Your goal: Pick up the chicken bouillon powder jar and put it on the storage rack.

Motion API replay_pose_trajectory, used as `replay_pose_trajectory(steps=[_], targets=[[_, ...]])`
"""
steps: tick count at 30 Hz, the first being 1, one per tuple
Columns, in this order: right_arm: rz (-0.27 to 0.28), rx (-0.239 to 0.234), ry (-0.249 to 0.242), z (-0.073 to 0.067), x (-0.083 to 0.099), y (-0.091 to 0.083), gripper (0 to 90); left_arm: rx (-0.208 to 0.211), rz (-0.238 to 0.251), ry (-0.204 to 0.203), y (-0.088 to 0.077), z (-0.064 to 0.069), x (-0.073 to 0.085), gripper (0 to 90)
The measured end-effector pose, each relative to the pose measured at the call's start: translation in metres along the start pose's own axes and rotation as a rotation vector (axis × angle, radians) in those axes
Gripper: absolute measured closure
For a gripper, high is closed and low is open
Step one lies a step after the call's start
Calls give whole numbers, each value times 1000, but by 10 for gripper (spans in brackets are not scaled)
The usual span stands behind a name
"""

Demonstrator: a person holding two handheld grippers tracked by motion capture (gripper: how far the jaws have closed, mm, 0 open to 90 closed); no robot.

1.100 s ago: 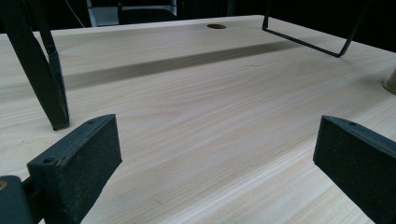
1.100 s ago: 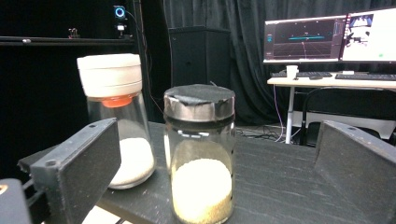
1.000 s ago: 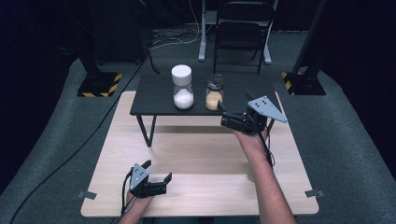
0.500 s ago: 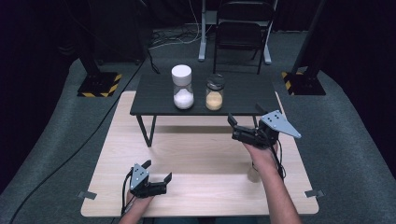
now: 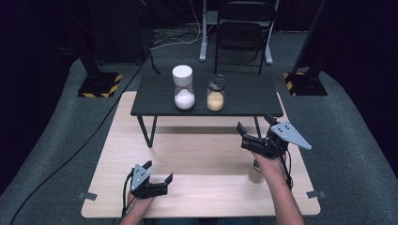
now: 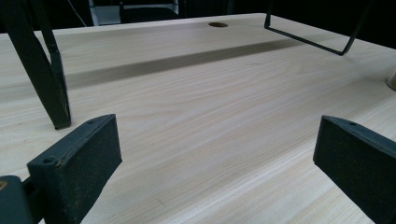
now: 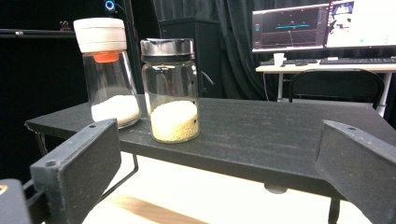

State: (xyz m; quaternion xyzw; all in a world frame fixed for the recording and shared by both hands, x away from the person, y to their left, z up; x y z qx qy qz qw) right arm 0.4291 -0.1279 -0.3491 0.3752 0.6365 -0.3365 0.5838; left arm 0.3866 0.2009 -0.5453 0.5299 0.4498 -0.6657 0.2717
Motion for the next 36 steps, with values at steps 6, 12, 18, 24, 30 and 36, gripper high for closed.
replay_pose_trajectory(steps=[6, 12, 18, 24, 30, 36], targets=[[6, 2, 10, 1, 6, -7, 0, 0, 0, -2, 0, 0, 0, 4], [22, 7, 9, 2, 10, -16, 1, -1, 0, -3, 0, 0, 0, 4], [19, 2, 11, 5, 14, -27, 0, 0, 1, -2, 0, 0, 0, 4], [19, 26, 23, 13, 21, -40, 3, 1, -1, -4, 0, 0, 0, 4], [17, 56, 35, 20, 34, -48, 7, 0, -1, -1, 0, 0, 0, 4], [10, 70, 30, 23, 46, -54, 0, 0, 0, -3, 0, 0, 0, 4]])
Point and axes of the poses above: each handheld gripper's, and its own axes: y roughly forward along the jaws, x roughly out of its underside, z roughly to its right, the point moved 7 cm from there along y, roughly forward along the jaws, and after that the axes turned 4 degrees about -x, right-handed, at the moved point
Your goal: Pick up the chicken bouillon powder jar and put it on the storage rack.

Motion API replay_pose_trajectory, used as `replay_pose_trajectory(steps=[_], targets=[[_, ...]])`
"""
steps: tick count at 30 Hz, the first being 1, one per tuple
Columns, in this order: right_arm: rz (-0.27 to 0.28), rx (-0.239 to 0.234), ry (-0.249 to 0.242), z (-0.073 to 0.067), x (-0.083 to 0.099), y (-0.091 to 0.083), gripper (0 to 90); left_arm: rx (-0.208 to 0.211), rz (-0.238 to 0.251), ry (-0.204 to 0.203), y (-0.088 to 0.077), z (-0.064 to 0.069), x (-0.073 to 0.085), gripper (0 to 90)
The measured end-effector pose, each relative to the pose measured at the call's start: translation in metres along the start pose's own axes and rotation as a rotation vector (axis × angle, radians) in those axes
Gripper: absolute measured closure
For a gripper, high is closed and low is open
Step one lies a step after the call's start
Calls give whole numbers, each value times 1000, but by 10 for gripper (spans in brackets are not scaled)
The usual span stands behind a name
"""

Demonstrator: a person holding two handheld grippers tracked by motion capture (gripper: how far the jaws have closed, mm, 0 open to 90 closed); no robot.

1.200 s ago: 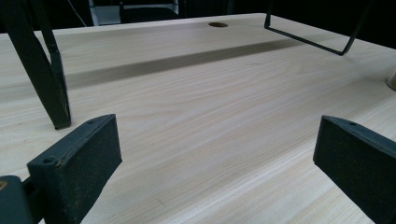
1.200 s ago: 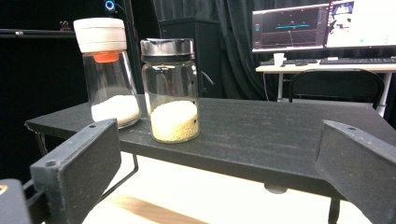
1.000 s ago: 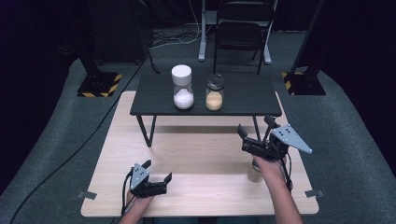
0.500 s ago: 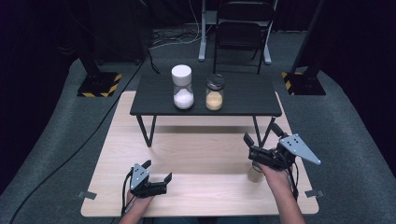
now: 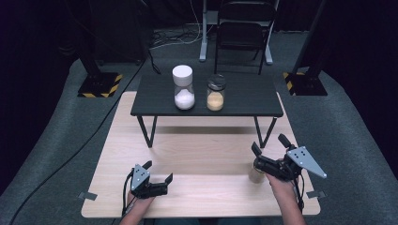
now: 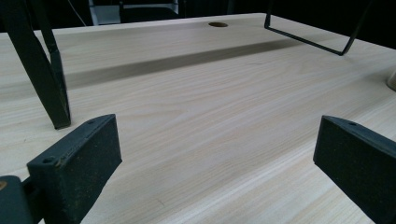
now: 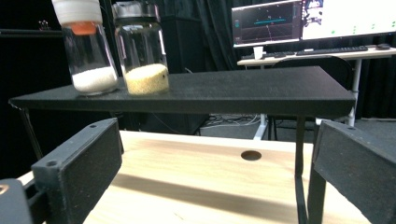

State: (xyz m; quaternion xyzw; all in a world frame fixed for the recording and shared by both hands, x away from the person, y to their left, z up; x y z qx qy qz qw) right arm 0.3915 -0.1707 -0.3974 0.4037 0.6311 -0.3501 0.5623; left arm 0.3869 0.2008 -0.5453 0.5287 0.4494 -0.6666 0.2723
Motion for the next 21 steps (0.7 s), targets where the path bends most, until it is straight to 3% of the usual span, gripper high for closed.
replay_pose_trajectory(steps=[13, 21], targets=[[-13, 11, 6, 7, 15, -16, 0, -1, 0, 0, 0, 0, 0, 4], [-14, 47, 23, 21, 23, -30, 0, -2, 0, 0, 0, 0, 0, 4]])
Point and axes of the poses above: each handheld gripper's, and its own axes: y roughly forward along the jaws, x roughly out of its underside, z roughly to its right, the point moved 7 cm from there along y, roughly forward along the jaws, and after that the axes turned 4 degrees about -x, right-handed, at the moved point
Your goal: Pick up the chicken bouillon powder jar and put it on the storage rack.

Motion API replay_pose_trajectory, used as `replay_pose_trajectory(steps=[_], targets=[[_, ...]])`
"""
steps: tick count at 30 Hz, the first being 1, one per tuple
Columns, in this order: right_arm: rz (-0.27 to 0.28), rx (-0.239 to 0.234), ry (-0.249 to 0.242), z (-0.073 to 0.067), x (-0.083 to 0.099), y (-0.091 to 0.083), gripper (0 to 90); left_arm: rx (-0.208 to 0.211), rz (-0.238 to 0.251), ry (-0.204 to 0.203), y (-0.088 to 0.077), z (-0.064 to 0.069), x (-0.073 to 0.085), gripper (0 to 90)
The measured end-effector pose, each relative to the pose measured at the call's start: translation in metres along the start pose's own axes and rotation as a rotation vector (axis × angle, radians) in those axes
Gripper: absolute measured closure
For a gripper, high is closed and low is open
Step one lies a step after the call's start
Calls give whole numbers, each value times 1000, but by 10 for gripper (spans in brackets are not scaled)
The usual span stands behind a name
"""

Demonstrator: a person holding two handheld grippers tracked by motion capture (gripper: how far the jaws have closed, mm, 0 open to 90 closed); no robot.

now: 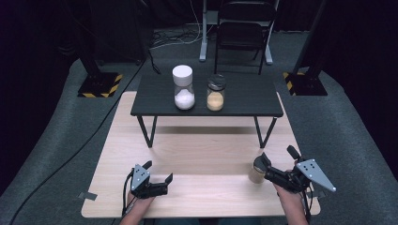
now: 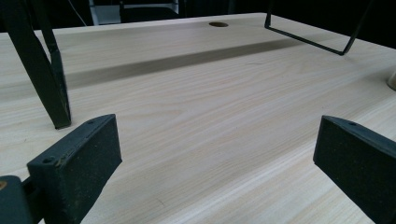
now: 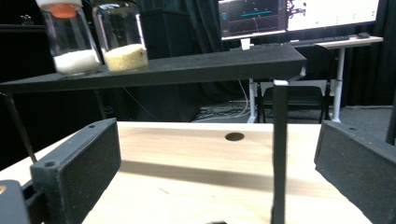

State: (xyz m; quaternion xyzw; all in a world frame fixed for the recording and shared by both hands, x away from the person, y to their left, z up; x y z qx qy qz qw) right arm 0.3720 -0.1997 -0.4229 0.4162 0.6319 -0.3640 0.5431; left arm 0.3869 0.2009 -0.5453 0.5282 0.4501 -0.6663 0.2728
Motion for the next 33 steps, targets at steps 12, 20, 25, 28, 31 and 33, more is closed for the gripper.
replay_pose_trajectory(steps=[12, 20, 25, 28, 31, 33], targets=[[-12, 45, 9, 20, 17, -15, 0, 0, 0, 0, 0, 0, 0, 5], [-43, 66, 26, 28, 34, -20, 0, 0, 0, 0, 0, 0, 0, 5], [-44, 66, 19, 28, 38, -23, 0, 3, -3, -3, 0, 0, 0, 5], [-52, 70, 20, 30, 43, -24, 0, 1, -2, -2, 0, 0, 0, 5], [-62, 73, 31, 32, 50, -25, 0, 1, -2, -2, 0, 0, 0, 5], [-86, 76, 38, 33, 57, -26, 2, 1, 0, 1, 0, 0, 0, 5]])
Point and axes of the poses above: each handheld gripper's, and its own axes: y roughly forward along the jaws, x roughly out of its underside, z roughly to its right, the point moved 7 cm from there along y, roughly forward along the jaws, and after that the axes turned 4 degrees about -x, right-handed, at the moved point
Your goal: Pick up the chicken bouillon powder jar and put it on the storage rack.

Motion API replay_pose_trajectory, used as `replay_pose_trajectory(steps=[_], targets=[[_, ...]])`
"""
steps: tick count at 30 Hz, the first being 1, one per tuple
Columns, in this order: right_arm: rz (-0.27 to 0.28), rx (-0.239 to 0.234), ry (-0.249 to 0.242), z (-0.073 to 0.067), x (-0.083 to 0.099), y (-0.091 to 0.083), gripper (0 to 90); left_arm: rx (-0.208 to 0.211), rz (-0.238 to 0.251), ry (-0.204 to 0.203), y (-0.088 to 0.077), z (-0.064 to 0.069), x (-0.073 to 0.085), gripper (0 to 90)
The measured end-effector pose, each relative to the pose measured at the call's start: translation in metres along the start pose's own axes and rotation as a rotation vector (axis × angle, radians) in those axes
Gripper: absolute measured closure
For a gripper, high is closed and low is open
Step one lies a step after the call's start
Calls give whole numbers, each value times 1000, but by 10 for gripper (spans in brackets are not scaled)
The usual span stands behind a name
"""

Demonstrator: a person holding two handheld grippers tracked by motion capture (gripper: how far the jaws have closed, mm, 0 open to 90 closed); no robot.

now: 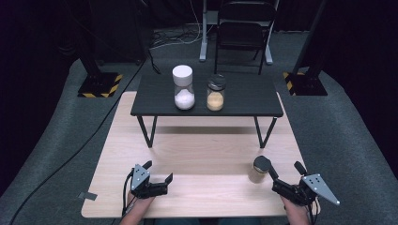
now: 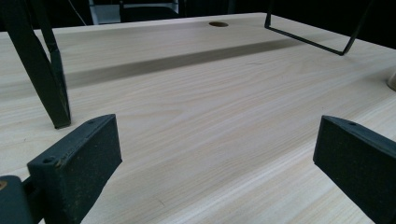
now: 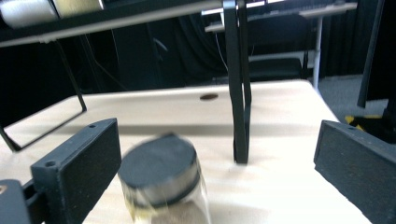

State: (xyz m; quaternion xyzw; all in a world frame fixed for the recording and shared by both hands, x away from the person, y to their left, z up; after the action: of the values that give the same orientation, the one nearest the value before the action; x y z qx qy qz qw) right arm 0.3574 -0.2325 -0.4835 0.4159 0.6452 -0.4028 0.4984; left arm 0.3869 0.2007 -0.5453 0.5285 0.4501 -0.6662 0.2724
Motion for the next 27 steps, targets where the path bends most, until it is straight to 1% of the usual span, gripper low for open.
replay_pose_trajectory(steps=[3, 7, 11, 13, 14, 17, 21, 24, 27], targets=[[-28, 9, -4, 3, 8, 0, 2, 1, -1, -1, 0, 0, 0, 5], [-45, 24, 0, 8, 17, 1, 2, 1, -1, 0, 0, 0, 0, 5], [-91, 34, 18, 12, 29, 4, 2, -1, -2, -2, 0, 0, 0, 4], [-113, 41, 11, 13, 35, 5, 2, -2, -1, -1, 0, 0, 0, 5], [-119, 44, 15, 14, 37, 6, 2, -1, -2, -1, 0, 0, 0, 5], [-133, 50, 11, 16, 42, 7, 2, -1, -2, -1, 0, 0, 0, 5], [-163, 61, 23, 20, 51, 10, 4, -2, -1, -1, 0, 0, 0, 4], [-190, 68, 12, 22, 57, 11, 5, -1, -2, -3, 0, 0, 0, 4], [-189, 58, 29, 22, 57, 11, 5, -2, -2, -1, 0, 0, 0, 4]])
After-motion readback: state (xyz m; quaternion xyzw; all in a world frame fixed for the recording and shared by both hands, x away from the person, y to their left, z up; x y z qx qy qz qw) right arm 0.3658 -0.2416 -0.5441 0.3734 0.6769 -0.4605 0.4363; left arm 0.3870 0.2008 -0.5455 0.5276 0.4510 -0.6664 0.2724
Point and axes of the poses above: each handheld gripper's, and its own axes: y roughly forward along the jaws, x roughly out of its underside, z roughly to its right, the point moved 7 cm from there along y, roughly forward along the jaws, and after that the axes turned 4 degrees about -x, right-handed, at the moved point
